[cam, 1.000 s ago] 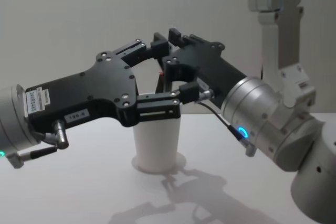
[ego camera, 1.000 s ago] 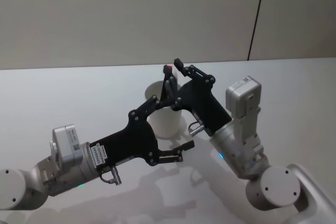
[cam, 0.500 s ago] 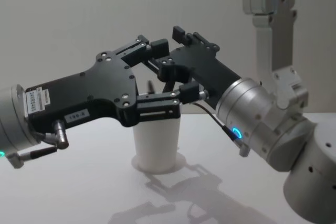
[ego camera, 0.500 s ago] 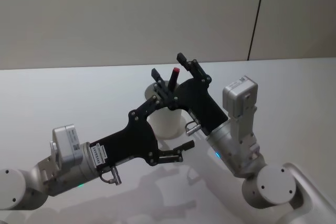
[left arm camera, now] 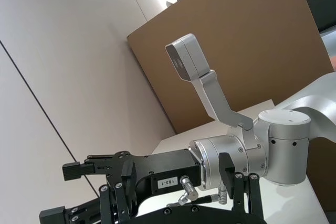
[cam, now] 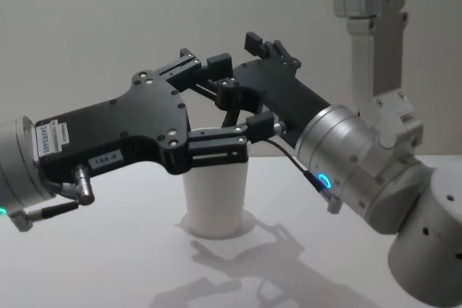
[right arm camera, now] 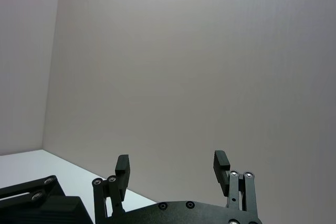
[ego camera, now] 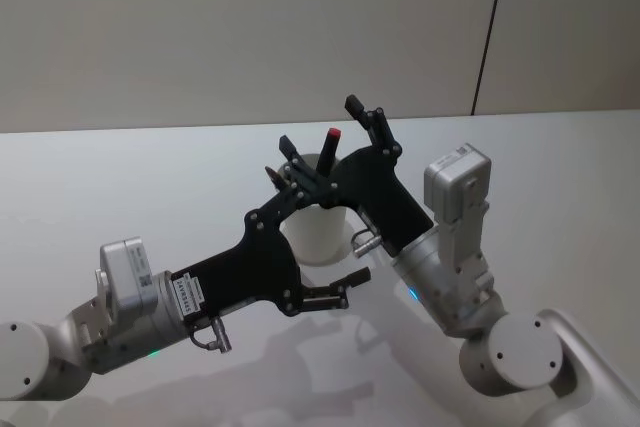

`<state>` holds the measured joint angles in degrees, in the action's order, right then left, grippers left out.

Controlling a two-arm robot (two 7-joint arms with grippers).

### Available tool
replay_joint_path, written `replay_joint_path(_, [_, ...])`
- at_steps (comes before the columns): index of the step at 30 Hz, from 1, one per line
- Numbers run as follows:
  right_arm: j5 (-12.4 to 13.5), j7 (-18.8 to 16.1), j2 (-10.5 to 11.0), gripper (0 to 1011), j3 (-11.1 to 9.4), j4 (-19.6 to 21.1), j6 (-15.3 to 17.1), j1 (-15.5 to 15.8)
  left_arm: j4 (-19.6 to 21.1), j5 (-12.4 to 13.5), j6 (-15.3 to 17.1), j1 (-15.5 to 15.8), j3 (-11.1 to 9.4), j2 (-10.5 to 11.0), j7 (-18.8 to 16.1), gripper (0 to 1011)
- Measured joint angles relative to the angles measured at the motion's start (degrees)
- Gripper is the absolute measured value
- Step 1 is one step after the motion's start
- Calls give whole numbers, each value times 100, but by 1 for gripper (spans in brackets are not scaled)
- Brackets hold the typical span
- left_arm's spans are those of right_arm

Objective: Place the pen into the pen holder.

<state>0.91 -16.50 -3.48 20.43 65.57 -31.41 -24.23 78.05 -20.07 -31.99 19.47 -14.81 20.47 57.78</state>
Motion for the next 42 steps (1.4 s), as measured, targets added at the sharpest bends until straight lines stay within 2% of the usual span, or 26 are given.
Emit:
replay_joint_path(19, [-47,112,33,1002,-3,126,32,70,0,0,0,0,0,0,0,1004])
replay_joint_path(42, [-328,817,350,1001,-65,1213,442,710,0,0,0,0,0,0,0,1004])
